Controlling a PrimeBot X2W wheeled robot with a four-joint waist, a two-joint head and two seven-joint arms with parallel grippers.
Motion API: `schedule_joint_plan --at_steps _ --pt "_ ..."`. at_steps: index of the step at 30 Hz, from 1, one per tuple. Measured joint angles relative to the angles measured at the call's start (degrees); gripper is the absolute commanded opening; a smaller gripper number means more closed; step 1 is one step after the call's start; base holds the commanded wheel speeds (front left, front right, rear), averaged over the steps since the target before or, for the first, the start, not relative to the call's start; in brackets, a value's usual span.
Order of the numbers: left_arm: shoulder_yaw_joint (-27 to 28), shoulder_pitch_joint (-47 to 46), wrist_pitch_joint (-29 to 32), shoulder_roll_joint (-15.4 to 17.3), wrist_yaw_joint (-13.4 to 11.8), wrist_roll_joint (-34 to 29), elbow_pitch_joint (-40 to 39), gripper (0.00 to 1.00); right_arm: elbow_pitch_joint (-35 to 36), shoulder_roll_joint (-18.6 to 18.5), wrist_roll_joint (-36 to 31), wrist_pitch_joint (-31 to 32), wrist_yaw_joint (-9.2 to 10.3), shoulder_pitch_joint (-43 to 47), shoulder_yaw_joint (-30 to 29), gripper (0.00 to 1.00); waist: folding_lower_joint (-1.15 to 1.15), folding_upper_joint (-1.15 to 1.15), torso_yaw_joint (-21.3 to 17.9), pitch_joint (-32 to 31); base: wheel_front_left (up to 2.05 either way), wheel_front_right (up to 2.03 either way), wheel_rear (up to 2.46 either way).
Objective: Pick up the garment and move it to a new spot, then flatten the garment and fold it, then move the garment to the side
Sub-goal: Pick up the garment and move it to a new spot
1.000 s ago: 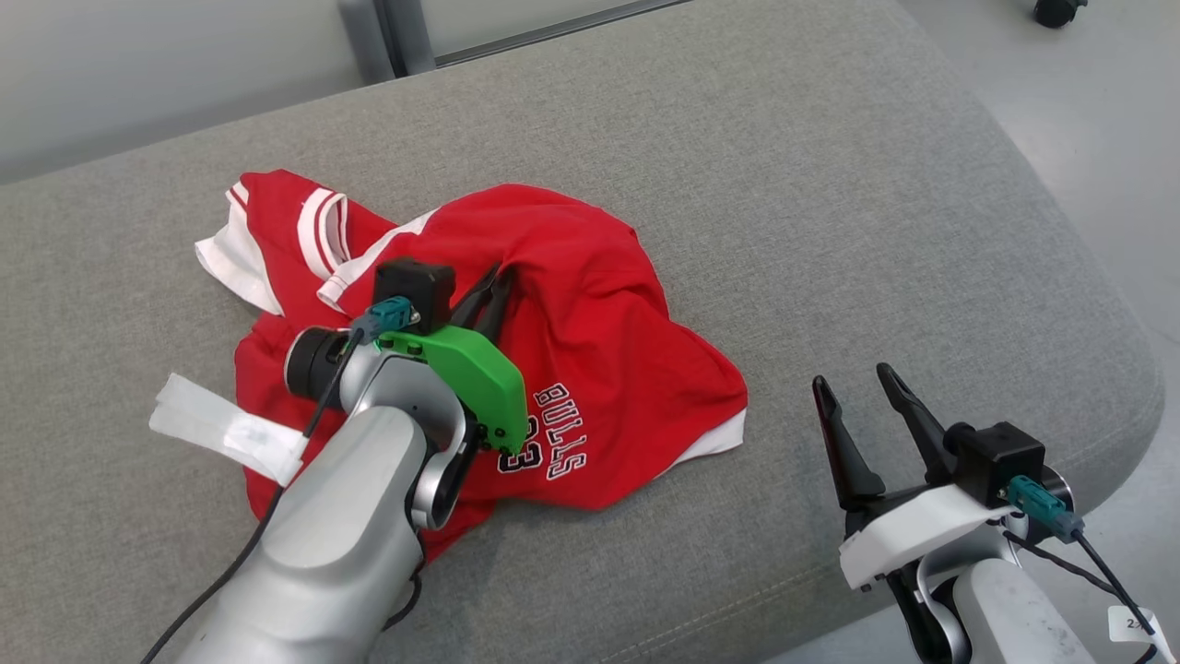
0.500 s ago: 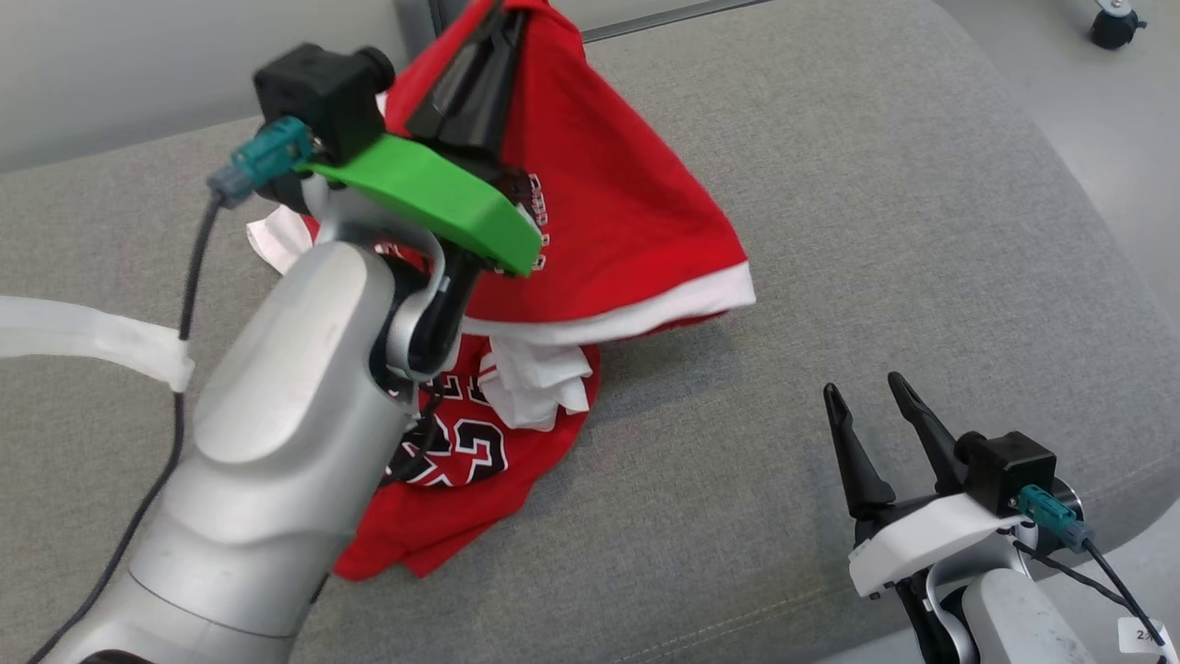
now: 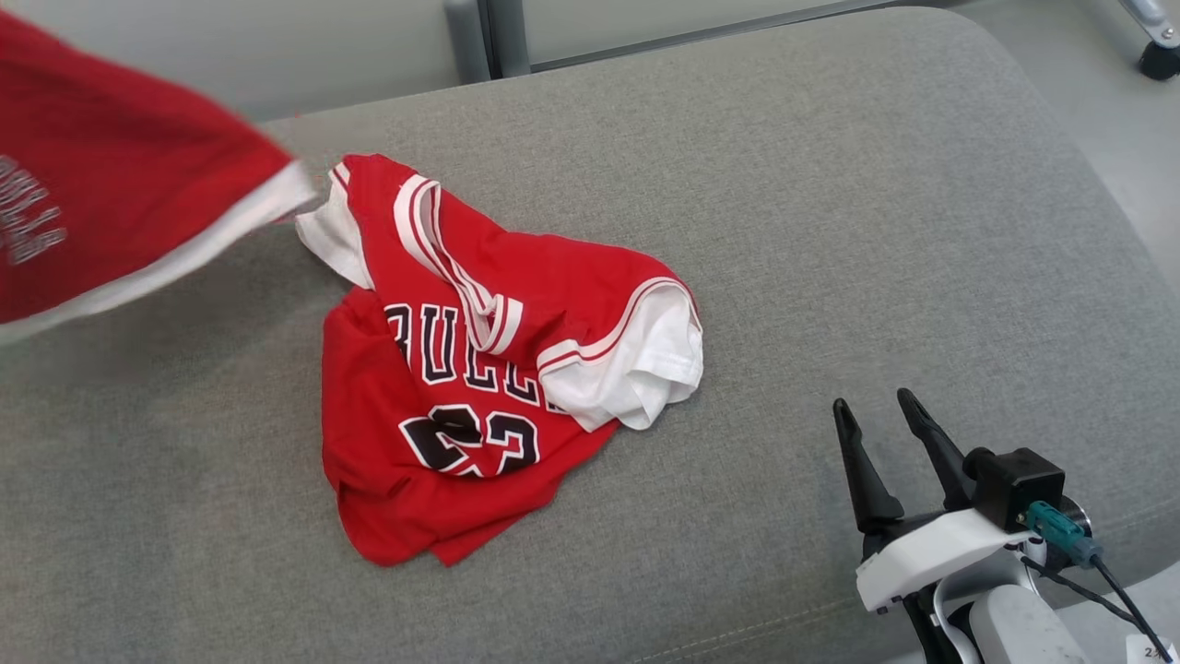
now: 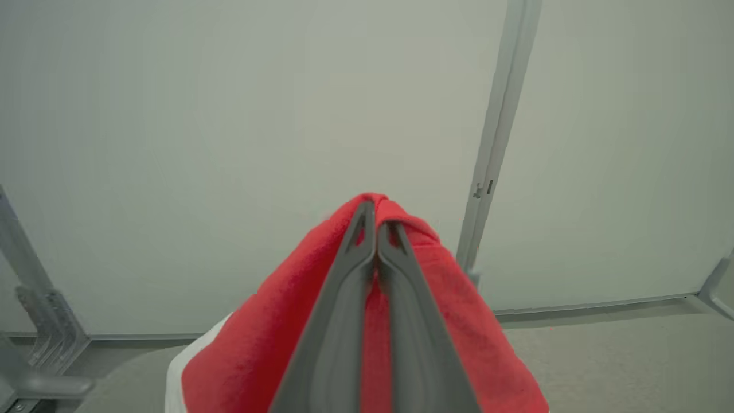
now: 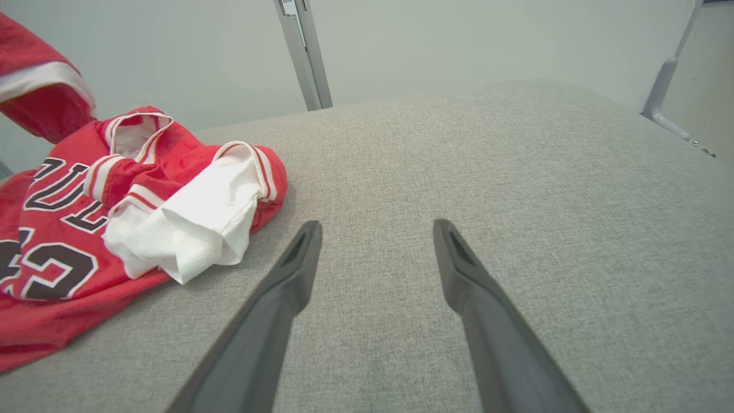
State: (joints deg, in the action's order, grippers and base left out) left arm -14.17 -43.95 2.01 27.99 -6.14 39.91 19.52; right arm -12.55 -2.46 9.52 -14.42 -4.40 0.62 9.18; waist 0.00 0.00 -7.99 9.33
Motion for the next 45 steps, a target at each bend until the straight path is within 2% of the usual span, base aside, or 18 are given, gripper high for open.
schedule_joint_plan --at_steps 2,9,12,21,22,23,24,25,26,32,36,41,45 --pt "2.1 1.4 1.8 3.8 -0.1 0.4 2.2 0.0 0.5 0.1 0.0 0.0 -0.03 -0.2 0.2 1.0 0.0 0.0 0.2 0.4 0.0 0.0 0.0" --pt "9.0 8.2 5.8 13.9 -0.6 1.8 13.0 0.0 1.5 0.1 0.1 0.0 -0.07 -1.5 1.1 1.0 0.0 0.0 0.3 2.6 0.0 0.0 0.0" --pt "10.4 10.5 6.6 14.5 -0.7 2.4 15.9 0.0 1.5 0.1 0.2 0.0 -0.03 -1.5 0.8 1.0 0.0 0.0 0.3 3.4 0.0 0.0 0.0" --pt "12.7 17.3 7.4 11.7 -0.7 5.6 23.6 0.01 1.4 0.1 0.3 0.0 -0.04 -2.3 1.3 1.0 0.0 0.0 0.7 4.9 0.0 0.0 0.0" --pt "13.0 17.6 7.3 11.4 -0.8 5.7 24.0 0.15 1.4 0.1 0.3 0.0 -0.05 -2.7 1.3 1.0 0.0 0.0 0.7 4.9 0.0 0.0 0.0" --pt "13.3 17.9 7.1 11.0 -0.8 5.7 24.2 0.36 1.4 0.1 0.3 0.0 -0.05 -2.9 1.3 1.0 0.0 0.0 0.7 4.9 0.0 0.0 0.0" --pt "13.7 17.9 6.7 10.8 -0.8 5.8 24.3 0.68 1.4 0.1 0.3 0.0 -0.05 -3.0 1.2 1.0 0.0 0.0 0.7 5.0 0.0 0.0 0.0" --pt "13.7 17.9 6.7 10.8 -0.8 5.8 24.3 0.88 1.4 0.1 0.3 0.0 -0.05 -3.0 1.2 1.0 0.0 0.0 0.7 5.0 0.0 0.0 0.0" --pt "13.7 17.8 6.4 10.7 -0.8 5.8 24.3 1.0 1.4 0.1 0.3 0.0 -0.05 -3.0 1.0 1.0 0.0 0.0 0.8 4.9 0.0 0.0 0.0" --pt "13.2 17.8 8.1 10.8 -0.9 5.8 24.6 1.0 0.8 0.1 0.1 0.0 -0.12 -3.0 0.8 1.0 0.0 0.0 1.3 4.1 0.0 0.0 0.0" --pt "11.3 17.8 8.4 11.3 -0.7 5.0 21.9 1.0 0.9 0.1 0.1 0.0 -0.13 -3.0 0.7 1.0 0.0 0.0 1.7 3.2 0.0 0.0 0.0" --pt "10.5 16.1 5.1 13.0 0.1 2.7 15.5 1.0 1.7 0.0 0.6 0.0 -0.45 -3.1 2.4 1.0 0.0 0.0 2.8 2.1 0.0 0.0 0.0" --pt "10.5 15.0 2.7 12.3 0.2 2.3 11.1 1.0 1.4 0.0 0.5 0.0 -0.81 -4.7 4.7 1.0 0.0 0.0 3.9 1.5 0.0 0.0 0.0"
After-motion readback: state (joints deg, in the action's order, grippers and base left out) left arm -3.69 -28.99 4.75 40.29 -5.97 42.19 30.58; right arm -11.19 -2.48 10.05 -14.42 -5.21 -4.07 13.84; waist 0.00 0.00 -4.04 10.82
